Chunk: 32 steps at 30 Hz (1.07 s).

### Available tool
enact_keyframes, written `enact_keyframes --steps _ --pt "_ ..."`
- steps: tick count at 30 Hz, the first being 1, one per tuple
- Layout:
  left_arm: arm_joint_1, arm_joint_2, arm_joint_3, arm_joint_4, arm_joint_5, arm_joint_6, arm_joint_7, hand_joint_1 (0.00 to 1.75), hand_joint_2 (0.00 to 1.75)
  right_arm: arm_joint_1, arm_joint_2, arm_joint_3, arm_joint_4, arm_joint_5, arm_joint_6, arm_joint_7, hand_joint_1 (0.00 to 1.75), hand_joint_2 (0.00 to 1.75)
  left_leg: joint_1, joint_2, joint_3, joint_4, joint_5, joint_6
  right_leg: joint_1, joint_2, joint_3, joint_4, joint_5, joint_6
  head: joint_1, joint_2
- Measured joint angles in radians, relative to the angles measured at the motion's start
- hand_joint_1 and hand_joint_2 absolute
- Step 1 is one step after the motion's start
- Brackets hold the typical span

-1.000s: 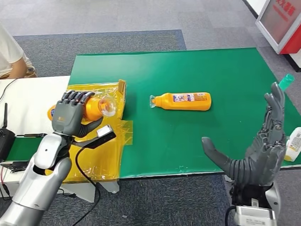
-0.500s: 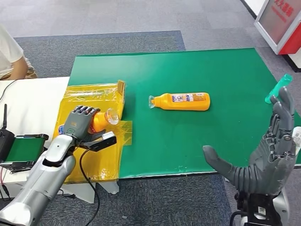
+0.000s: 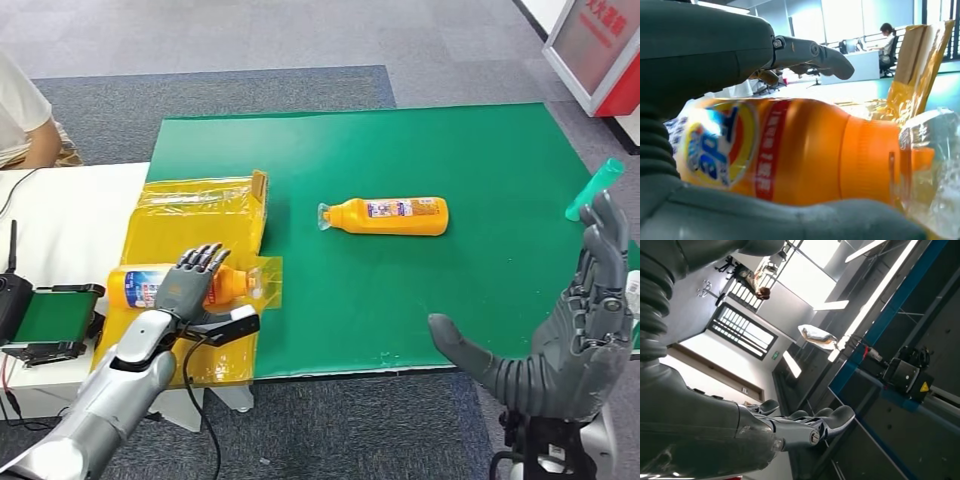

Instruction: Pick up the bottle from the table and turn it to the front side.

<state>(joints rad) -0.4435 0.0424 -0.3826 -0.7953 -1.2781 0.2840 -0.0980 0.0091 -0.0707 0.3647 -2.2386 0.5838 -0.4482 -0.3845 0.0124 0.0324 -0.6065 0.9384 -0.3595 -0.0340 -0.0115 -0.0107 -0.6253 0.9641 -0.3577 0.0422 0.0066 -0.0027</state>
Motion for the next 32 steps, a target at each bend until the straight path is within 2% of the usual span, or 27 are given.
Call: enact_keyframes --steps 9,16,21,24,28,32 --pt "0.041 -0.012 0.000 -0.029 0.034 0.013 -0.025 0.00 0.00 -0.001 -0.005 0.004 0.004 -0.001 0.003 0.004 0.00 1.75 0.000 0.000 -0.001 0.000 -0.001 0.000 0.000 0.000 -0.001 0.000 -0.001 0.001 0.000 0.000" --pt "0.091 -0.015 0.005 -0.120 0.116 0.034 -0.073 0.00 0.00 0.005 -0.006 0.004 0.007 0.002 0.007 0.009 0.00 1.75 0.000 0.000 -0.001 0.000 -0.001 0.000 0.000 0.000 -0.001 0.000 -0.001 0.000 0.000 0.000" --pt "0.170 -0.041 0.035 -0.288 0.375 -0.017 -0.162 0.00 0.00 0.020 -0.006 0.004 0.015 0.004 0.027 0.015 0.00 1.75 0.000 0.000 -0.002 0.000 -0.002 0.001 0.000 0.000 -0.001 0.000 -0.002 0.001 0.000 0.000" --pt "0.221 -0.066 0.063 -0.415 0.611 -0.095 -0.210 0.00 0.00 0.038 -0.006 0.004 0.023 0.005 0.037 0.018 0.00 1.75 0.000 0.000 -0.002 0.000 -0.003 0.001 0.000 0.000 -0.001 0.000 -0.003 0.001 0.000 0.000" --pt "0.292 -0.087 0.092 -0.605 0.890 -0.202 -0.234 0.00 0.00 0.066 -0.008 0.004 0.043 -0.013 0.065 0.026 0.00 1.75 0.000 0.000 -0.002 0.000 -0.005 0.000 0.000 0.000 -0.001 0.000 -0.004 0.001 0.000 0.000" --pt "0.365 -0.083 0.108 -0.771 1.096 -0.282 -0.245 0.00 1.75 0.100 -0.014 0.004 0.070 -0.090 0.143 0.038 0.00 1.75 0.000 0.000 -0.002 0.000 -0.005 0.000 0.000 0.000 -0.001 0.000 -0.005 0.001 0.000 0.000"
